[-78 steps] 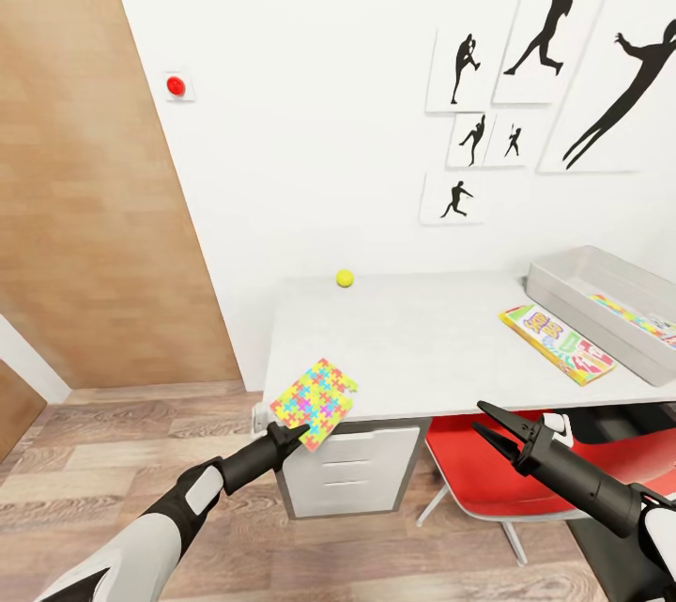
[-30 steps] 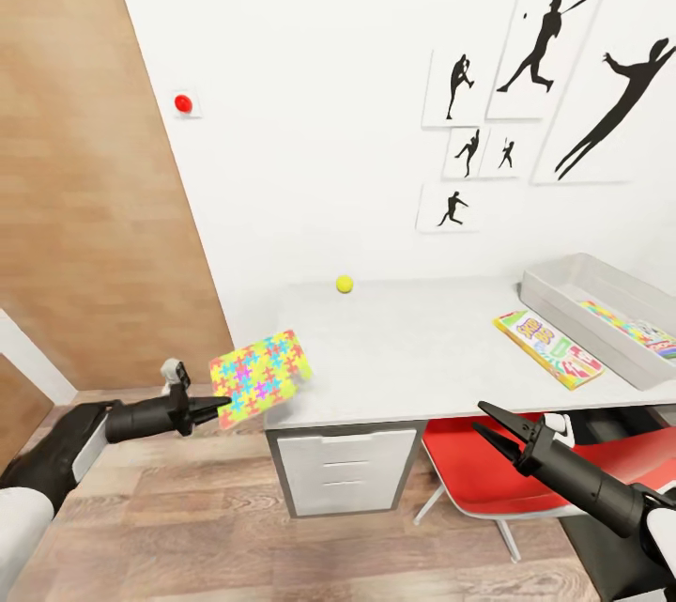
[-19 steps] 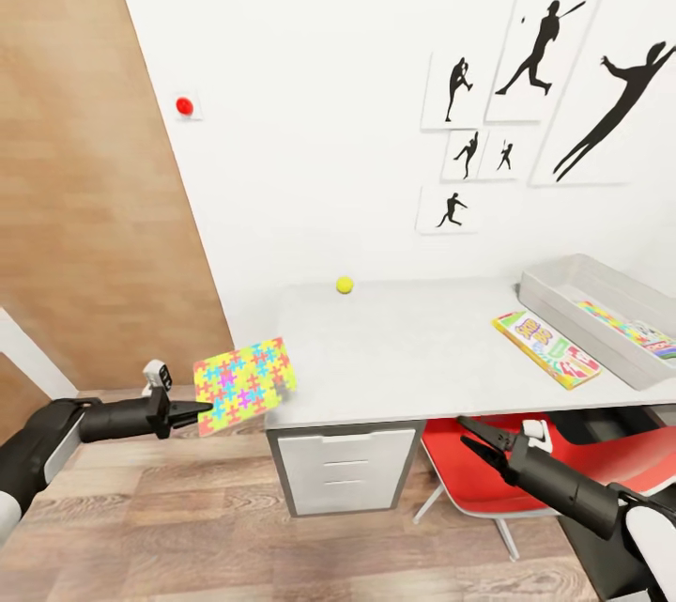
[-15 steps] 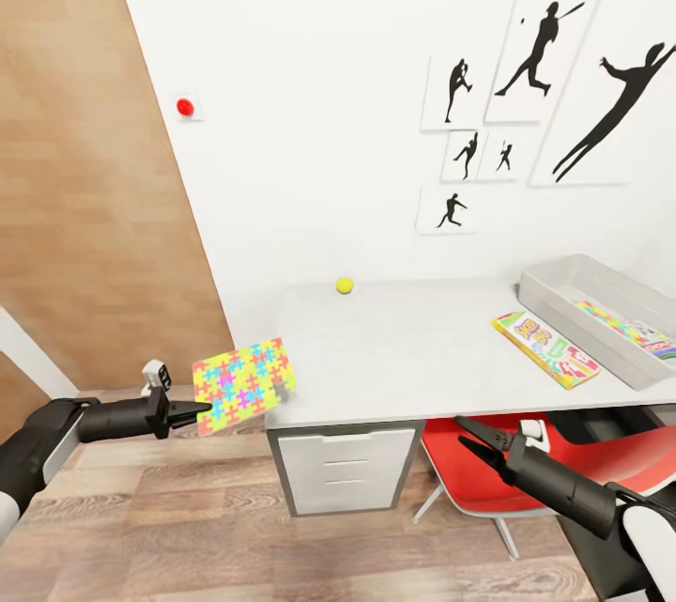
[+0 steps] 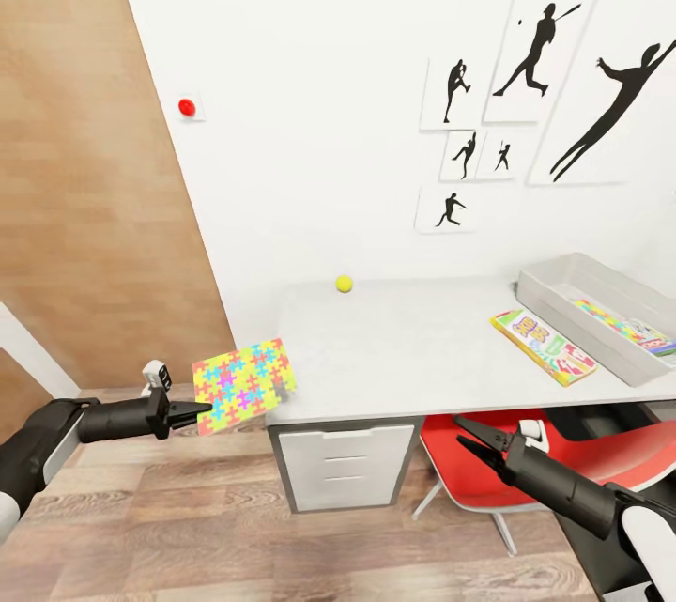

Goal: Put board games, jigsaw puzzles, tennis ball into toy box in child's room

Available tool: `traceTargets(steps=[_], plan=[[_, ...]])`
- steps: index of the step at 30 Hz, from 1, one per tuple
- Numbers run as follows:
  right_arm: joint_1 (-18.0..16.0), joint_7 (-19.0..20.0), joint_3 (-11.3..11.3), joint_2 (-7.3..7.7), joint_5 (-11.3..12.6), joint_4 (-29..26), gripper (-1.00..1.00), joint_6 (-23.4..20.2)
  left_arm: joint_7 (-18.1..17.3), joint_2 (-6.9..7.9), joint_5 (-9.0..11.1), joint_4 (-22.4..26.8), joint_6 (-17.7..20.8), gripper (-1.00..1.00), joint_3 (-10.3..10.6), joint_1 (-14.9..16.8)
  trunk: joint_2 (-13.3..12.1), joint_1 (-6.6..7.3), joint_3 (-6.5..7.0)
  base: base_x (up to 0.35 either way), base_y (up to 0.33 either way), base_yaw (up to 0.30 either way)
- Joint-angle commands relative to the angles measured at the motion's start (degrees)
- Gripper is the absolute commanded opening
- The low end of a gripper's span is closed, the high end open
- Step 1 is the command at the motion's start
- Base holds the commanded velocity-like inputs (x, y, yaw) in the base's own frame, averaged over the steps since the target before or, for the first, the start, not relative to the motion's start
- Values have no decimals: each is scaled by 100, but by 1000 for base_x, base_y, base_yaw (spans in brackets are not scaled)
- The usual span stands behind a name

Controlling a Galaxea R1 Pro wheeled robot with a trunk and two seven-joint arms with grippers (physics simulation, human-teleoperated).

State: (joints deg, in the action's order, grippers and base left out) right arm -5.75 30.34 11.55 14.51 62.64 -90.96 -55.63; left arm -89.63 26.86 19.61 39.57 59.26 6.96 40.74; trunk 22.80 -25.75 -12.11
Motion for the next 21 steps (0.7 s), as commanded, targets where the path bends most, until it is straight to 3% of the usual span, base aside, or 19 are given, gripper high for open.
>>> traceTargets(steps=[1, 21], plan=[[-5, 28, -3, 0, -24, -1, 100, -27, -37, 8, 1, -2, 60, -100, 24, 6, 12, -3, -11, -7, 0, 0], [-5, 190, 37, 0, -14, 1, 100, -27, -37, 13, -6, -2, 45, -100, 23, 9, 12, -3, 3, -1, 0, -22]])
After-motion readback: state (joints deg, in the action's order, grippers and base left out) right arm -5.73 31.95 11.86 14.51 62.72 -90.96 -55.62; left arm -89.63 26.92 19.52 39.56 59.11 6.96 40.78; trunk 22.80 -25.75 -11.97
